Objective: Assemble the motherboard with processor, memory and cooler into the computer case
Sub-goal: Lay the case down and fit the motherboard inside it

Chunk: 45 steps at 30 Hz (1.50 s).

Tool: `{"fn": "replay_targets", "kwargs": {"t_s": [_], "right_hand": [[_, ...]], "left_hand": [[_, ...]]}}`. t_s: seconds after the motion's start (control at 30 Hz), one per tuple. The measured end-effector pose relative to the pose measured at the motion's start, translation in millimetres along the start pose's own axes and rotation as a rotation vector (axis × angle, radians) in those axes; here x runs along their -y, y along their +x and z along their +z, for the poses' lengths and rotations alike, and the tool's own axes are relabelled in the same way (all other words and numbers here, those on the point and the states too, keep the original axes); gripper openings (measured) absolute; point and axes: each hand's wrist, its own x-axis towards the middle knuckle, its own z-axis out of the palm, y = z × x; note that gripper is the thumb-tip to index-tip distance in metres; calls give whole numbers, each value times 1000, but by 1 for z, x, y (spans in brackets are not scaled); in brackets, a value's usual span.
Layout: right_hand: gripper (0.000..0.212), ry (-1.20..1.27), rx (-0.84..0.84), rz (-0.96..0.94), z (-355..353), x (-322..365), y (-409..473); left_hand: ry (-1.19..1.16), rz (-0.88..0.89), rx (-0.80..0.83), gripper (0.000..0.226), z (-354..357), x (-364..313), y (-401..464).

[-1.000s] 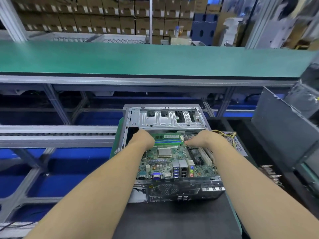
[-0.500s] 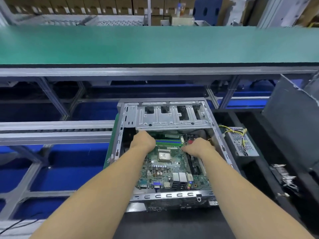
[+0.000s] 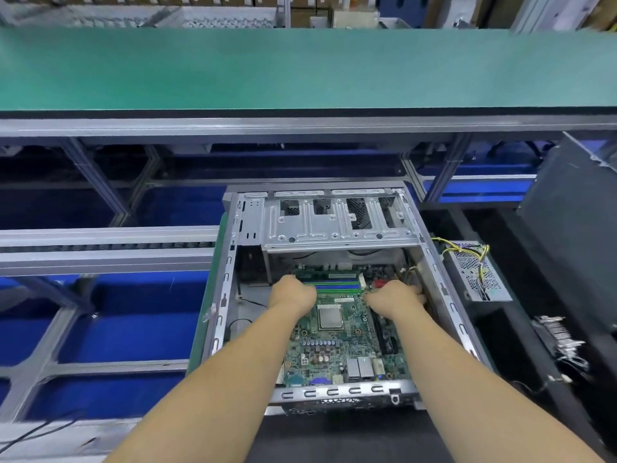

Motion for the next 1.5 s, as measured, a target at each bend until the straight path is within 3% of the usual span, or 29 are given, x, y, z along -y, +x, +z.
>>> {"fn": "replay_targets", "kwargs": {"t_s": [0.13,0.27,0.43,0.6,0.83,0.97,1.17,1.3,1.5], "right_hand": [[55,-46,17,-51,-4,-1,-1],[25,-199,-76,-140,-7,-1,-12],[28,-508,-179,-224,-1,8,-28],[27,-468,-150,-212,1,8,-26],[10,-336,-110,-223,3,0,-20],[20,-273,-130,-243,1,-4,-18],[35,-241,-177,-272,-1,3,-13],[38,-238,-229,-275,1,4,-9],[39,-204,-234,-242,1,4,-2]], "left_hand": [[29,3,-27,52,7,8,2],[127,54,17,39,-3,10,5],[258,119,26,26,-14,22,9],[403,146,-68,33,-3,26,1],[332,95,-86,35,2,21,3],[251,88,-151,24,2,20,5],[207,260,-231,28,2,-11,3],[199,239,-270,23,3,-1,4],[246,98,-93,24,1,23,9]]}}
